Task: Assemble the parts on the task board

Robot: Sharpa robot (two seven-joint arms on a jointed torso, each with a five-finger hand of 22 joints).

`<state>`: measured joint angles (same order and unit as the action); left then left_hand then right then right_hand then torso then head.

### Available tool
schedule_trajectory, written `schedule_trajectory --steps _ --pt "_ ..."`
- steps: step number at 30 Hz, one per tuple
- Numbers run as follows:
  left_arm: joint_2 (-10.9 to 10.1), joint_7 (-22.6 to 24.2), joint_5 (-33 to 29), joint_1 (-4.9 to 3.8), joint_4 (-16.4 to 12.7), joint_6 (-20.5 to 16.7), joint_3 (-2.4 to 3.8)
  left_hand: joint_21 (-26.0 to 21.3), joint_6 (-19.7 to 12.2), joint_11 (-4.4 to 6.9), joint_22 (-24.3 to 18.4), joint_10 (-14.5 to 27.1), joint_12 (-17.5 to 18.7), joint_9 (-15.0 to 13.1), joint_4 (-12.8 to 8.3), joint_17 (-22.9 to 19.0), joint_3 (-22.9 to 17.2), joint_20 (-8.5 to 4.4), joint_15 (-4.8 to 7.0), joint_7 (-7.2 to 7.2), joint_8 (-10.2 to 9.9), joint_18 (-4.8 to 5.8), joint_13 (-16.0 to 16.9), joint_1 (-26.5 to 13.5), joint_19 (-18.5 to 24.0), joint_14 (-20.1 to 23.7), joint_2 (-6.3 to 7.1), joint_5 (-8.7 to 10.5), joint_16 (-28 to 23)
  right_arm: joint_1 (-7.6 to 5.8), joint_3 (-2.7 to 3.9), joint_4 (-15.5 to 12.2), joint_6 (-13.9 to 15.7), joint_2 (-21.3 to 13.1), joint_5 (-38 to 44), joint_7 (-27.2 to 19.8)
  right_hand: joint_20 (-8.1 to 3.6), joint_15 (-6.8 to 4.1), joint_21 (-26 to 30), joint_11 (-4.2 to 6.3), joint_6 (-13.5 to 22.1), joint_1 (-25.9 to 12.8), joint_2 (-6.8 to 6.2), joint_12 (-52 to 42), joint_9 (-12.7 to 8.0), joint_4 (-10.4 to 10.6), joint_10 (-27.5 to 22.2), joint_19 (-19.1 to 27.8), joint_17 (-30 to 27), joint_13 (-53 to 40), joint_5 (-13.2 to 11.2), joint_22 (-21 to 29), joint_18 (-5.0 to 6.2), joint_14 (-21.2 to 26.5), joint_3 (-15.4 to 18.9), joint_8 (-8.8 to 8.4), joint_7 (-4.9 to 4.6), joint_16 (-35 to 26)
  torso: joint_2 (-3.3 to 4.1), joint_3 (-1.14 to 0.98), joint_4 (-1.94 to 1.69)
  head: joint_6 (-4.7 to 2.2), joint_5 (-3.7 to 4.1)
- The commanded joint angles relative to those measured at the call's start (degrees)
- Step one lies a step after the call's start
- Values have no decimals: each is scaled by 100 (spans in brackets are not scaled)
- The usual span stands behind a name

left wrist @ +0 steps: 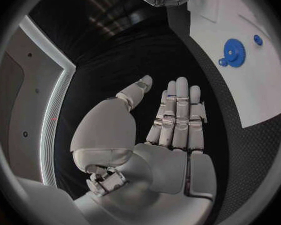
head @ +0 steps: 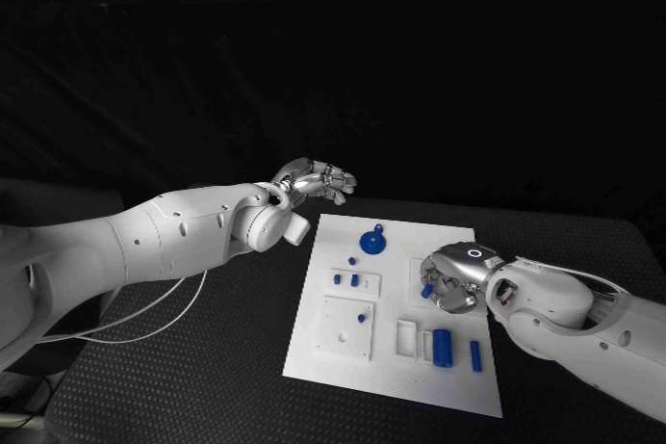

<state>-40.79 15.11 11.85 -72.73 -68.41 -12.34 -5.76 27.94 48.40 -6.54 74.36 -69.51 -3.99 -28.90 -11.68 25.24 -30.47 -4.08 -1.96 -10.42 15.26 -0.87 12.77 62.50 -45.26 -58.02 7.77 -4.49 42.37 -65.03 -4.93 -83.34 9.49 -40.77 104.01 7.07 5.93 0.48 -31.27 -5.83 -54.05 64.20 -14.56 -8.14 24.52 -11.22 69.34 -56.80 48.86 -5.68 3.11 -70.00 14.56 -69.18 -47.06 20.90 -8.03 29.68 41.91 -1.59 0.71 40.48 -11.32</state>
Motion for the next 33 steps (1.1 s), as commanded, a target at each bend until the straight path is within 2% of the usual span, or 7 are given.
schedule_trajectory --steps 1,6,19,23,26,29,33 --pt "3 54 -32 -6 -1 83 4 -39 -53 2 9 30 -5 9 39 6 11 49 -14 -2 -13 2 -6 -59 -11 -21 1 9 -39 16 -4 36 -93 26 172 32 -2 -57 -33 -3 -42 21 55 -14 9 -5 54 -26 14 -9 -31 -9 44 0 -50 25 4 -23 -1 -4 1 8 -3" --pt "3 53 -32 -6 2 81 4 -41 -53 1 11 31 -6 9 43 8 12 49 -14 -2 -13 2 -6 -61 -11 -21 -1 9 -41 39 -11 49 -100 77 170 17 -2 -62 -35 6 -71 25 104 -18 16 -2 86 -29 27 -17 -32 -5 44 -4 -79 40 15 -30 1 -6 1 15 -1" --pt "6 50 -32 -6 2 82 4 -46 -57 1 15 34 -5 9 49 13 11 49 -14 -2 -13 1 -7 -63 -12 -21 -3 8 -46 74 -60 101 -81 137 182 62 -2 -71 -42 18 -109 -31 128 -18 26 19 128 -38 50 -30 -31 0 44 -17 -83 59 32 -39 0 0 -2 41 4" --pt "11 51 -32 -6 5 86 4 -48 -57 1 16 34 -6 9 50 15 11 49 -14 -2 -13 1 -7 -63 -12 -21 -3 8 -47 86 -61 81 96 137 241 64 -22 -95 -57 51 -188 31 267 -47 45 -1 215 -69 74 -54 -30 3 44 -58 -165 100 68 -29 -1 -2 0 48 -4" --pt "15 51 -32 -6 5 89 4 -49 -58 1 17 35 -6 9 50 16 11 49 -14 -2 -12 1 -7 -62 -12 -21 -3 7 -48 88 -61 35 273 121 326 153 -89 -176 -159 136 -365 104 443 -129 86 -77 417 -229 139 -116 -29 -23 44 -230 -303 188 142 49 -2 0 0 49 -4" --pt "21 51 -32 -6 17 86 4 -50 -58 1 18 35 -6 9 51 17 11 49 -14 -2 -12 1 -7 -62 -12 -22 -3 7 -49 88 -60 -31 324 84 347 208 -144 -224 -246 180 -452 74 439 -148 108 -100 520 -341 189 -159 -28 -48 44 -341 -405 222 177 84 -2 -3 0 46 -5" --pt "25 51 -32 -6 29 91 4 -51 -59 1 19 36 -6 9 51 19 10 49 -14 -3 -12 0 -7 -61 -12 -22 -4 7 -51 87 -50 -170 405 0 347 236 -168 -238 -280 193 -483 53 434 -144 118 -112 553 -374 214 -177 -28 -59 44 -374 -445 231 191 87 -5 -3 -1 37 -1"
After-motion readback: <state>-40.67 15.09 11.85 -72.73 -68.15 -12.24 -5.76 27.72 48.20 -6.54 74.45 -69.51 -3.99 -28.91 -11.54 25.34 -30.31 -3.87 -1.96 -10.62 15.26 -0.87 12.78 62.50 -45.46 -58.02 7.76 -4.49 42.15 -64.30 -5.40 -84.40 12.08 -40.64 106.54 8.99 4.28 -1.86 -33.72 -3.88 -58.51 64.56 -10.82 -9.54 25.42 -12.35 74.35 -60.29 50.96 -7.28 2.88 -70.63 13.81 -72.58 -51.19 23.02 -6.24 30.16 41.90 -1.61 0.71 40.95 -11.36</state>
